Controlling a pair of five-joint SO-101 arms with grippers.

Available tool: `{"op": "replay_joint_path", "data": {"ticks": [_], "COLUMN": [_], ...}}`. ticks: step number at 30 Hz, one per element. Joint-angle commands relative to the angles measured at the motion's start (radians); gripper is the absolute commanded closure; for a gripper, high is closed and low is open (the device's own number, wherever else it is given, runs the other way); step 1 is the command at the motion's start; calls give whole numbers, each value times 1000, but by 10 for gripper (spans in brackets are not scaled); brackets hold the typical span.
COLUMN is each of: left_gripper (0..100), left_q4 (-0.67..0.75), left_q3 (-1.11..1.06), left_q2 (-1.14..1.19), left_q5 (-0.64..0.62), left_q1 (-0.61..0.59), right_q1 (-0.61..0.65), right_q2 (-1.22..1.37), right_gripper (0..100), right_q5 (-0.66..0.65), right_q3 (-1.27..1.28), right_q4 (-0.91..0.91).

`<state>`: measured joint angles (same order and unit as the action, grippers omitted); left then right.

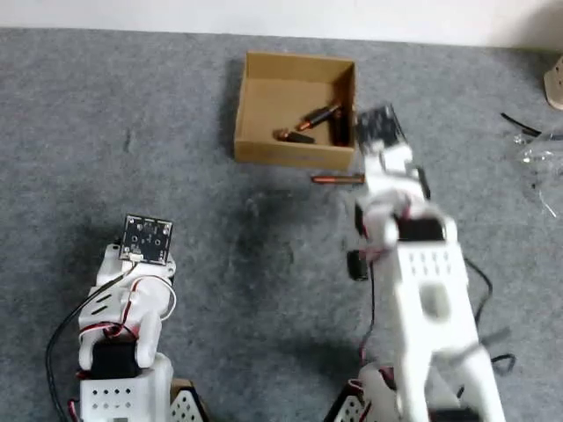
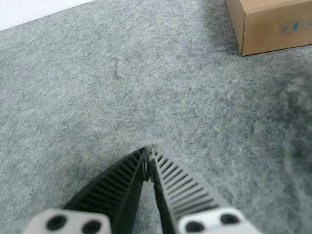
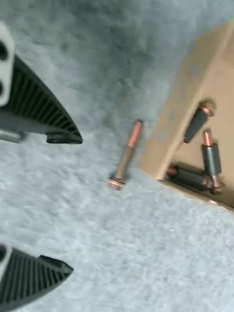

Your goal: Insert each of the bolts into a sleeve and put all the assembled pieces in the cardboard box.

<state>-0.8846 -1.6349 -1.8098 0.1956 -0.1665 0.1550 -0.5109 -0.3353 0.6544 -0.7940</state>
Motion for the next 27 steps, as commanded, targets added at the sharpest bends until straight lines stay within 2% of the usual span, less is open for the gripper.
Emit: {"op": "replay_joint_path", "data": {"ticks": [1, 8, 11, 21, 27], "left_gripper": [990, 990, 990, 990, 989], "left_q4": [21, 23, 23, 23, 23], "left_q3": [4, 4, 4, 4, 4], "left_q2": [-15, -15, -15, -15, -15], "left_q5": [5, 5, 5, 5, 5], "left_q1": [-8, -8, -8, -5, -7], "right_q1": [2, 4, 16, 67, 58], "right_q2": [239, 598, 702, 788, 911], "right_gripper": [670, 670, 670, 670, 670], "right_q5": [-11, -12, -72, -368, -405], "right_q3": [-265, -572, -633, -651, -662], "right_q4": [27, 27, 27, -119, -108]}}
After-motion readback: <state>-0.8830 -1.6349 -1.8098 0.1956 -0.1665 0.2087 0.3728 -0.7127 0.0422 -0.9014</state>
